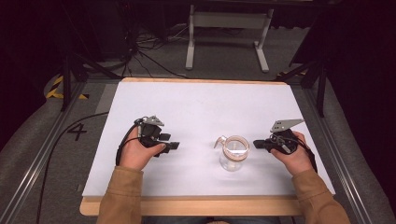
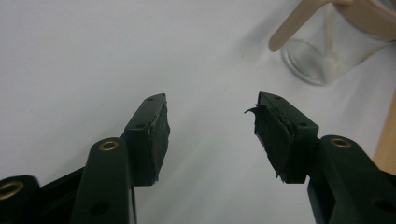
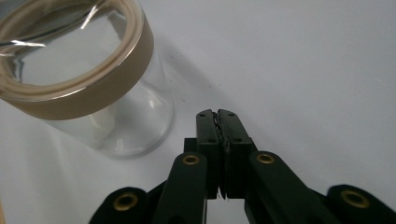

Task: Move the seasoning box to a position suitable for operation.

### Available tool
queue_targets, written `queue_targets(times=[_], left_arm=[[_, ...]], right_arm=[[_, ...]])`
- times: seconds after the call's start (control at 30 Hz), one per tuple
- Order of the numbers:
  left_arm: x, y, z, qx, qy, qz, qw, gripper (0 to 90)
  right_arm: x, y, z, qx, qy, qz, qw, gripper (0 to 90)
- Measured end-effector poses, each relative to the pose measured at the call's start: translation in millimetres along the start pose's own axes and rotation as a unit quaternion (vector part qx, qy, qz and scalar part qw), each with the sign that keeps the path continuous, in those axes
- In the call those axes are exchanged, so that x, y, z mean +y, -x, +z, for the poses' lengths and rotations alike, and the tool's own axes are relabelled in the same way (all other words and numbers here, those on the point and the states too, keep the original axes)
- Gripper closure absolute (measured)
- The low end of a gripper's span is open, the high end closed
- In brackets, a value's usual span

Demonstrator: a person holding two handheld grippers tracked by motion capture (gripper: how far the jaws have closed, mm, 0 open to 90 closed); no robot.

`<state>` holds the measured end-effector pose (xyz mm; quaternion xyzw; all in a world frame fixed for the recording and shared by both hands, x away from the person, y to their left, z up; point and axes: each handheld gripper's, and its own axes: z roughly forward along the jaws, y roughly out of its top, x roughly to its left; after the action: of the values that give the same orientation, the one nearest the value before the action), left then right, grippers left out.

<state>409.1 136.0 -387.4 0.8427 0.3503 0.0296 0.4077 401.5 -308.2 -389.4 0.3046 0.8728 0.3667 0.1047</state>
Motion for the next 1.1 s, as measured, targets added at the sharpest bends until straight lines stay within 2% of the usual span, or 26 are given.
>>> queue_targets(times=[0.07, 0.1, 0.23, 0.37, 0.4, 0.47, 0.5, 0.57, 0.63, 0.73, 0.83, 1.1], left_arm=[[1.4, 1.9, -2.1, 0.018, -0.003, 0.006, 0.9998, 39.1], [2.3, 1.4, -3.1, 0.024, -0.007, 0.019, 0.9995, 37.1], [5.7, 8.3, -2.9, 0.034, -0.003, 0.024, 0.9991, 36.0], [10.2, 15.7, -4.0, 0.021, -0.006, 0.037, 0.9991, 38.5], [10.2, 15.7, -4.0, 0.021, -0.006, 0.037, 0.9991, 40.1], [12.0, 20.2, -5.2, 0.005, -0.010, 0.025, 0.9996, 42.0], [12.6, 21.3, -6.0, -0.002, -0.011, 0.027, 0.9996, 43.3], [13.5, 24.9, -6.3, -0.009, -0.004, 0.031, 0.9995, 44.4], [13.8, 26.3, -5.4, -0.007, 0.008, 0.041, 0.9991, 43.6], [14.4, 27.3, -3.5, -0.006, 0.005, 0.047, 0.9988, 44.0], [14.9, 27.5, -1.4, -0.007, 0.001, 0.049, 0.9988, 44.4], [15.0, 28.2, 3.8, -0.010, -0.006, 0.049, 0.9987, 44.2]], right_arm=[[-0.9, -0.9, 0.4, 0.006, 0.003, 0.002, 1.0000, 89.8], [-1.8, -1.3, 1.4, 0.011, 0.003, 0.004, 0.9999, 89.9], [-3.3, -3.8, 5.1, 0.018, 0.000, 0.005, 0.9998, 90.0], [-0.5, -12.8, 11.6, 0.027, 0.007, -0.006, 0.9996, 90.0], [-0.5, -12.8, 11.6, 0.027, 0.007, -0.006, 0.9996, 90.0], [1.2, -17.9, 16.5, 0.028, 0.012, -0.015, 0.9994, 90.0], [1.8, -19.8, 18.7, 0.030, 0.015, -0.014, 0.9993, 90.0], [2.5, -21.3, 22.5, 0.019, 0.014, -0.018, 0.9996, 90.0], [2.3, -20.2, 24.2, 0.021, 0.019, -0.013, 0.9995, 90.0], [1.1, -19.1, 24.8, 0.028, 0.015, -0.006, 0.9995, 90.0], [0.5, -22.2, 24.9, 0.021, 0.009, -0.017, 0.9996, 90.0], [-0.7, -31.1, 27.2, 0.032, -0.013, -0.033, 0.9989, 90.0]])
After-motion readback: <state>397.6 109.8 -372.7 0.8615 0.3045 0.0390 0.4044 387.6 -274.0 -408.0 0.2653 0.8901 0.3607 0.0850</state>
